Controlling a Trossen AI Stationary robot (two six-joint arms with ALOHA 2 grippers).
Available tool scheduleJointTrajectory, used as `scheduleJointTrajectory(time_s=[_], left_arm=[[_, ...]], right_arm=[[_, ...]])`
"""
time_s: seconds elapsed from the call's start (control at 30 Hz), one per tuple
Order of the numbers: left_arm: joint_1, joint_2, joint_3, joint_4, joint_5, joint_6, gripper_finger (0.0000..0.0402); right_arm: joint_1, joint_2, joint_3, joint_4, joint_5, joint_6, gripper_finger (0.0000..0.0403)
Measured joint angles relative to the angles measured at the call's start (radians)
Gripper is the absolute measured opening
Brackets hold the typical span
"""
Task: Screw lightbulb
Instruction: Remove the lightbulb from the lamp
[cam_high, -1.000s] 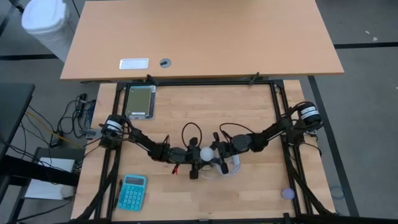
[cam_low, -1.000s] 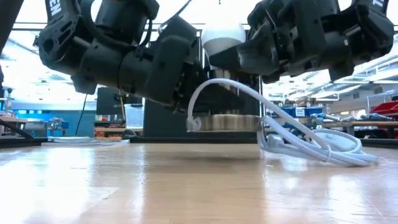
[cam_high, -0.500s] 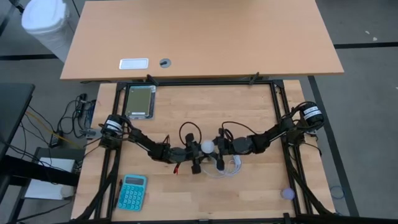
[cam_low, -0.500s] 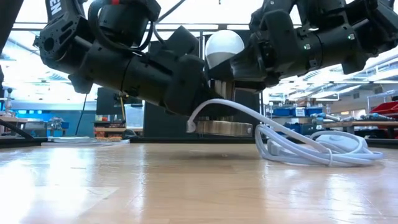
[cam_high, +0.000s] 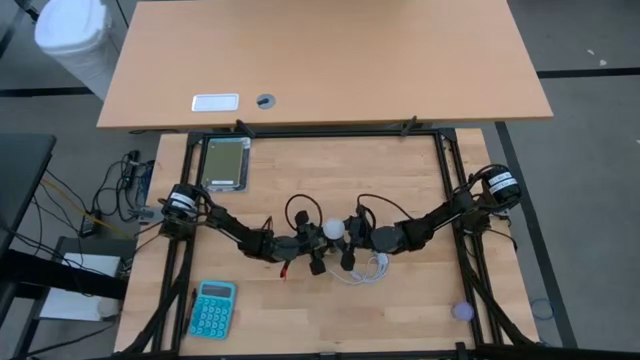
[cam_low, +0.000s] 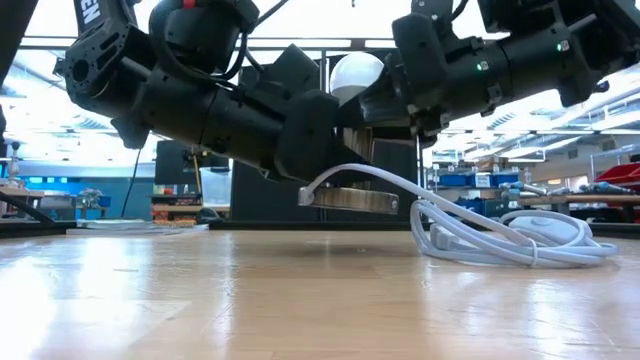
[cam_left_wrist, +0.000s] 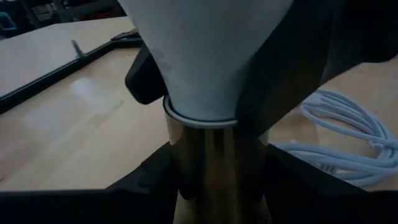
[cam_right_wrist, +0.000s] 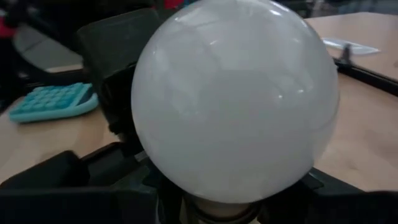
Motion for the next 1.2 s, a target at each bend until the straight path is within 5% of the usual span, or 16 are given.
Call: scheduleJointTrajectory(time_s=[0.33, 0.7, 0.9, 1.2], left_arm=[[0.0, -0.001, 0.043, -0.054, -0.079, -0.02, 0.0188], [-0.005, 0.0, 0.058, -0.075, -0.077, 0.008, 0.0188], [-0.016, 0.0, 0.058, -0.072, -0.067, 0.007, 0.0188], [-0.021, 0.0, 0.058, -0.062, 0.12, 0.06, 0.0188]], right_arm=[[0.033, 0.001, 0.071, -0.127, 0.188, 0.086, 0.0173], [0.063, -0.037, 0.057, -0.173, 0.1, -0.028, 0.0255], [0.026, -0.109, -0.015, -0.172, -0.098, -0.181, 0.0312], [-0.136, -0.113, -0.141, 0.089, -0.649, -0.281, 0.0323]])
